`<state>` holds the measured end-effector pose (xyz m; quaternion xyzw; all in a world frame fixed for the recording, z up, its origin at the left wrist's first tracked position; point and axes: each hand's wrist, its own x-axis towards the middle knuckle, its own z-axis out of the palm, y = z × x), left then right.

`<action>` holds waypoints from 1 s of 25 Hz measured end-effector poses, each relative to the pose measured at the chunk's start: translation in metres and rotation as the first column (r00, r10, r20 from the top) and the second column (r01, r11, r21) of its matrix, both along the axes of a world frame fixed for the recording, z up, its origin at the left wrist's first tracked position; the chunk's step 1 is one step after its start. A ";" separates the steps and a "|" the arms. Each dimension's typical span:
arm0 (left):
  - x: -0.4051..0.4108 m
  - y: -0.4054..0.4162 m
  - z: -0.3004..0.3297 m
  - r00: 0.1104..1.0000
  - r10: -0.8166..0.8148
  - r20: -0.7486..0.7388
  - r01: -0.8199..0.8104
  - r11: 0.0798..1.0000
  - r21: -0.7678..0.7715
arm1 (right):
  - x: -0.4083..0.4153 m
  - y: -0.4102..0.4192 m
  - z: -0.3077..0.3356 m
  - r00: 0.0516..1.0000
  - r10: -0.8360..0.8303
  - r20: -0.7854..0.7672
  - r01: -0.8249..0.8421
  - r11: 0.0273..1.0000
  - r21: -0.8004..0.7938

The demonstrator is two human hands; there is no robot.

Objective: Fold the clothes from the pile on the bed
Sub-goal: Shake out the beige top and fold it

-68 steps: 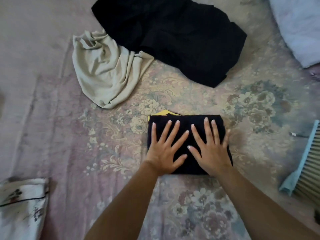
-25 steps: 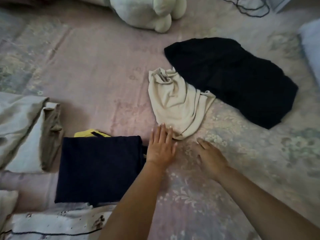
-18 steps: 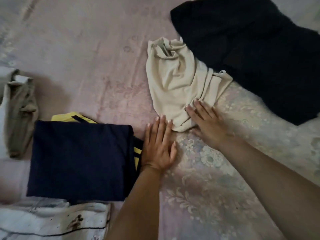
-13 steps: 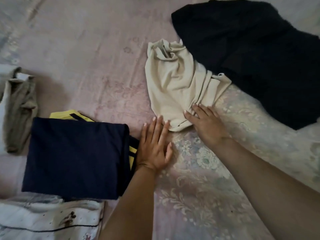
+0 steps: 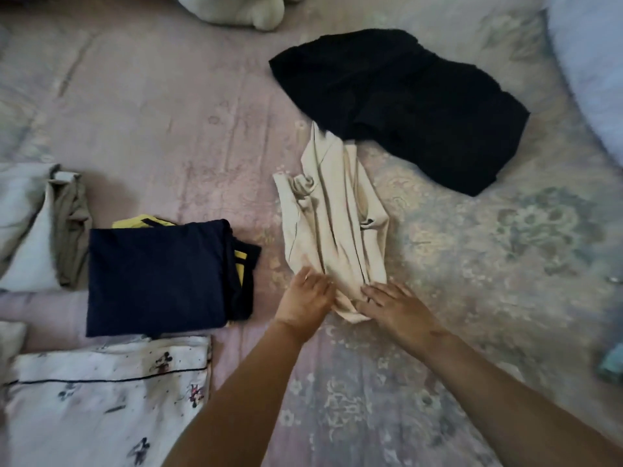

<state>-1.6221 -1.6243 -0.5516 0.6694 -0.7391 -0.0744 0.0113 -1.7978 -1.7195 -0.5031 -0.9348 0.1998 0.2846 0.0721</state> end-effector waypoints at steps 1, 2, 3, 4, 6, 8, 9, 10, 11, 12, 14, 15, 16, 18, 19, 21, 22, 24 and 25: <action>-0.013 0.013 0.003 0.999 -0.037 -0.015 0.038 0.998 0.044 | -0.020 0.013 0.003 0.999 0.024 -0.033 -0.024 1.000 0.006; -0.026 0.028 0.007 0.998 -0.063 -0.018 0.064 0.996 0.060 | -0.042 0.023 0.004 0.996 0.040 -0.085 -0.039 0.999 0.015; -0.040 0.044 0.013 0.996 -0.087 -0.024 0.088 0.993 0.079 | -0.063 0.031 0.007 0.990 0.047 -0.131 -0.042 0.999 0.034; -0.057 0.062 0.017 0.992 -0.116 -0.044 0.119 0.990 0.080 | -0.083 0.038 0.010 0.983 0.045 -0.180 -0.038 0.998 0.042; -0.091 0.093 0.021 0.977 -0.177 -0.119 0.184 0.981 0.056 | -0.112 0.050 0.019 0.979 0.013 -0.203 -0.008 1.000 0.026; -0.120 0.116 0.026 0.961 -0.191 -0.199 0.214 0.971 0.105 | -0.128 0.059 0.026 0.977 0.013 -0.211 -0.013 1.000 -0.001; -0.131 0.124 0.026 0.955 -0.188 -0.229 0.225 0.963 0.149 | -0.134 0.061 0.026 0.979 0.013 -0.203 -0.008 1.000 0.025; -0.141 0.132 0.027 0.955 -0.175 -0.239 0.223 0.956 0.190 | -0.137 0.066 0.033 0.954 0.001 -0.299 0.031 0.994 0.101; -0.151 0.139 0.027 0.954 -0.161 -0.251 0.219 0.951 0.220 | -0.140 0.070 0.033 0.947 0.033 -0.320 0.016 0.988 0.150; -0.160 0.145 0.024 0.949 -0.167 -0.268 0.230 0.948 0.222 | -0.139 0.073 0.033 0.949 0.066 -0.308 -0.009 0.983 0.183; -0.167 0.147 0.022 0.939 -0.169 -0.300 0.231 0.955 0.187 | -0.135 0.075 0.026 0.951 0.120 -0.283 -0.059 0.975 0.216; -0.162 0.140 0.024 0.943 -0.130 -0.308 0.187 0.968 0.164 | -0.130 0.071 0.022 0.969 0.099 -0.227 -0.050 0.977 0.209; -0.152 0.130 0.024 0.951 -0.073 -0.301 0.114 0.986 0.124 | -0.125 0.062 0.018 0.988 -0.002 -0.157 0.033 0.980 0.198; -0.129 0.105 0.030 0.969 0.052 -0.241 -0.040 0.998 0.057 | -0.115 0.047 0.009 0.940 -0.330 0.084 0.310 0.932 0.190; -0.119 0.093 0.036 0.978 0.107 -0.180 -0.092 0.992 0.087 | -0.109 0.040 0.004 0.845 -0.505 0.174 0.467 0.857 0.219; -0.109 0.073 0.042 0.989 0.143 -0.033 -0.130 0.959 0.253 | -0.098 0.023 -0.005 0.570 -0.791 0.221 0.702 0.609 0.369; -0.108 0.065 0.041 0.987 0.159 0.011 -0.154 0.932 0.327 | -0.091 0.015 -0.010 0.441 -0.869 0.223 0.744 0.493 0.450; -0.109 0.056 0.033 0.978 0.199 0.063 -0.207 0.891 0.405 | -0.076 -0.001 -0.015 0.347 -0.904 0.249 0.761 0.426 0.489; -0.109 0.056 0.027 0.970 0.236 0.063 -0.240 0.872 0.427 | -0.070 -0.006 -0.016 0.376 -0.893 0.246 0.767 0.449 0.458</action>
